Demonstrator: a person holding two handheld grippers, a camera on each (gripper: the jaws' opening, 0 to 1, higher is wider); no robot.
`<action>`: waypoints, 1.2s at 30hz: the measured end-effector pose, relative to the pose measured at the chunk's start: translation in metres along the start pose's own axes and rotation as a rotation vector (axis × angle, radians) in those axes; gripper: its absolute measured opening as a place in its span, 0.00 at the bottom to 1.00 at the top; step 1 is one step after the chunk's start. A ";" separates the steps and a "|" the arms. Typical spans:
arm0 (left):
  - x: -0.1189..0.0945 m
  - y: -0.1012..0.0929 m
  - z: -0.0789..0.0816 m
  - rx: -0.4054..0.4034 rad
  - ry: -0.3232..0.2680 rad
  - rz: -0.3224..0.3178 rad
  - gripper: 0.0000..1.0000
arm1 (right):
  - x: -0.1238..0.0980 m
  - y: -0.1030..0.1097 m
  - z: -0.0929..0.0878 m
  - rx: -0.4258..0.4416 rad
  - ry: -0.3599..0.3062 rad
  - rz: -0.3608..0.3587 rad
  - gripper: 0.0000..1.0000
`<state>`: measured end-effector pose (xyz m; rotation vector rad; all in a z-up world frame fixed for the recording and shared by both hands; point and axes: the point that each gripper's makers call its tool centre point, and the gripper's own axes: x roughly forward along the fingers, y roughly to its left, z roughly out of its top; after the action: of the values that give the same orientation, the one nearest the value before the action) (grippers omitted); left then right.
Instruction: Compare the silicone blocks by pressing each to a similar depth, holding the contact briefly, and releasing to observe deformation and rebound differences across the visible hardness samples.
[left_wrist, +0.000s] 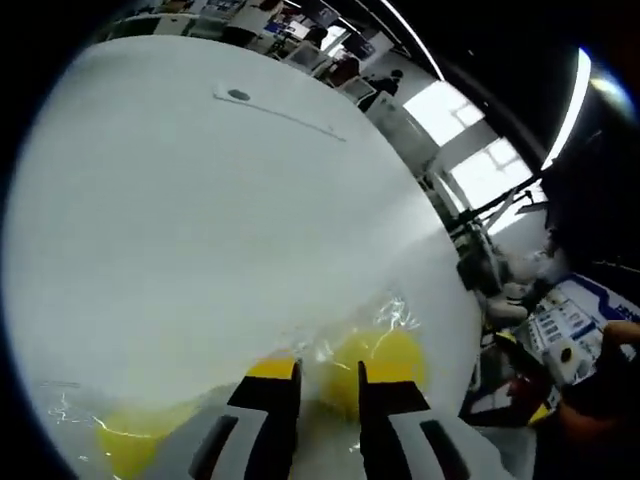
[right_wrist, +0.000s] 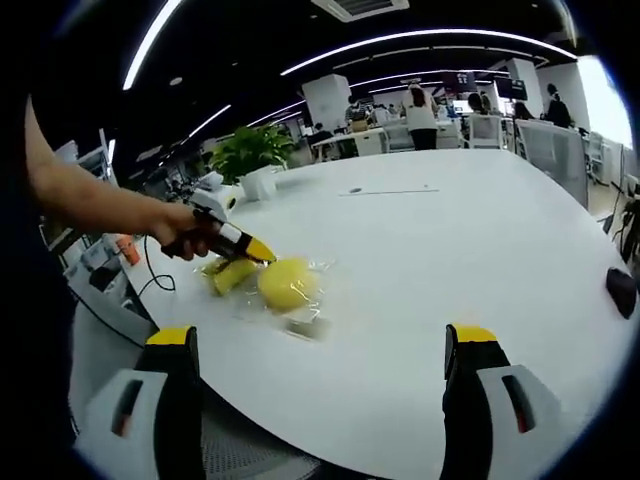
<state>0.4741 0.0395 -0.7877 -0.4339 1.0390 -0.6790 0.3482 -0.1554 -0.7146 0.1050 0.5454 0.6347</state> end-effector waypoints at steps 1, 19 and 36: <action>0.001 -0.001 0.000 -0.002 -0.003 0.000 0.20 | 0.000 -0.002 0.001 0.016 -0.006 -0.005 0.96; 0.017 -0.015 0.001 0.001 0.019 0.014 0.00 | -0.007 -0.011 0.007 0.053 -0.043 -0.030 0.96; 0.017 -0.016 -0.001 -0.076 0.016 0.020 0.00 | -0.007 -0.013 0.014 0.066 -0.061 -0.027 0.96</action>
<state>0.4743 0.0164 -0.7888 -0.4834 1.0855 -0.6274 0.3573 -0.1694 -0.7029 0.1783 0.5082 0.5853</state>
